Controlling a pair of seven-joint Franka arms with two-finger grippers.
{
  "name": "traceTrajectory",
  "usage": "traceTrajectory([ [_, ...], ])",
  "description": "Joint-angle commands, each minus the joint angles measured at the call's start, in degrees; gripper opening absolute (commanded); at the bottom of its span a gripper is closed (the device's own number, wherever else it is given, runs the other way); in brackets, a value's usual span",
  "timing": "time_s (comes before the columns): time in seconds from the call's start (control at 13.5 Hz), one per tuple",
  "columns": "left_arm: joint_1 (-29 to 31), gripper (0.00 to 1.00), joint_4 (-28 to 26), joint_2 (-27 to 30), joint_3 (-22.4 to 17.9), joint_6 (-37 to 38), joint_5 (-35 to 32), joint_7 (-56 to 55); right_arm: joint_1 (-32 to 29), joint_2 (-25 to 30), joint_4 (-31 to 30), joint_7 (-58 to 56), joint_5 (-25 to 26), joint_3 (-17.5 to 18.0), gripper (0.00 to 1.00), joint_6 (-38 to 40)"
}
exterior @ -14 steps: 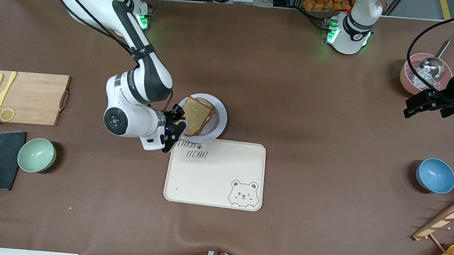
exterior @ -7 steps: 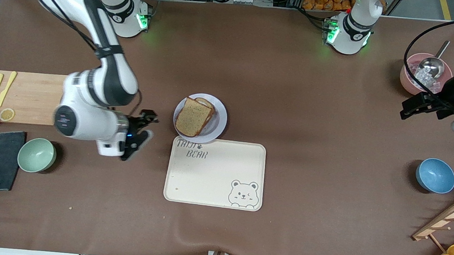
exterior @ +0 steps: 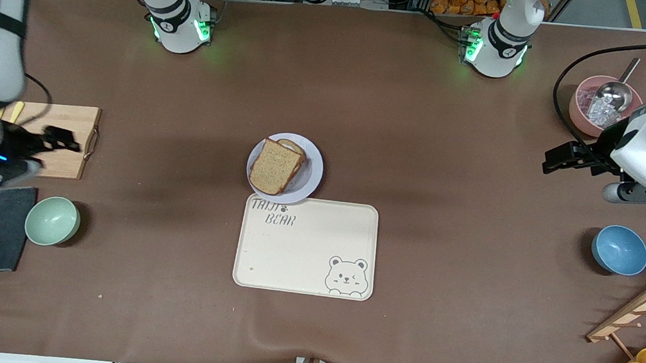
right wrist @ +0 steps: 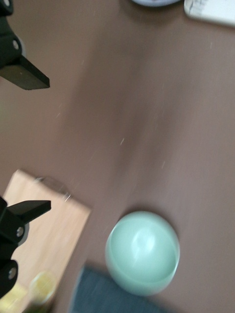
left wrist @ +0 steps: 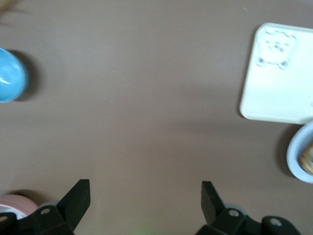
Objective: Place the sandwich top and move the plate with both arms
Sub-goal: 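Withdraw the right gripper while the left gripper reaches toward the plate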
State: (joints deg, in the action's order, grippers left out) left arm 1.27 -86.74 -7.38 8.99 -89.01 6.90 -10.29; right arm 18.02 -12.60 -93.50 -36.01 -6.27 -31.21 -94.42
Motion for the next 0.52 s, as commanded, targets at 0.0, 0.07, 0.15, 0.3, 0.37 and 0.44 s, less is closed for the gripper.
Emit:
traceTrajectory([
  [0.0,0.5,1.00,-3.3,-0.8,0.0,-1.7,6.6,6.3,0.6,9.5,-1.2,16.8,4.5,0.6,1.00,5.0],
  [0.07,0.3,1.00,-2.7,-1.9,-0.1,-2.8,5.8,10.2,0.6,11.5,-1.2,22.2,4.6,1.1,1.00,5.6],
  [0.15,0.7,1.00,-1.9,-3.0,-0.1,-3.1,5.7,12.8,0.2,12.7,-1.2,24.9,4.6,1.2,1.00,6.8],
  [0.3,1.3,1.00,-2.6,-3.8,-0.2,-3.8,6.7,12.4,-5.3,14.2,-0.6,25.1,4.6,6.1,1.00,7.1],
  [0.37,1.5,1.00,-3.5,-4.4,-0.1,-5.2,8.3,12.4,-11.8,14.4,-0.6,25.5,4.7,12.6,1.00,7.0],
  [0.44,1.6,1.00,-5.7,-4.4,-0.1,-6.3,11.8,12.3,-19.2,14.4,-0.4,25.5,4.8,20.1,1.00,6.8],
])
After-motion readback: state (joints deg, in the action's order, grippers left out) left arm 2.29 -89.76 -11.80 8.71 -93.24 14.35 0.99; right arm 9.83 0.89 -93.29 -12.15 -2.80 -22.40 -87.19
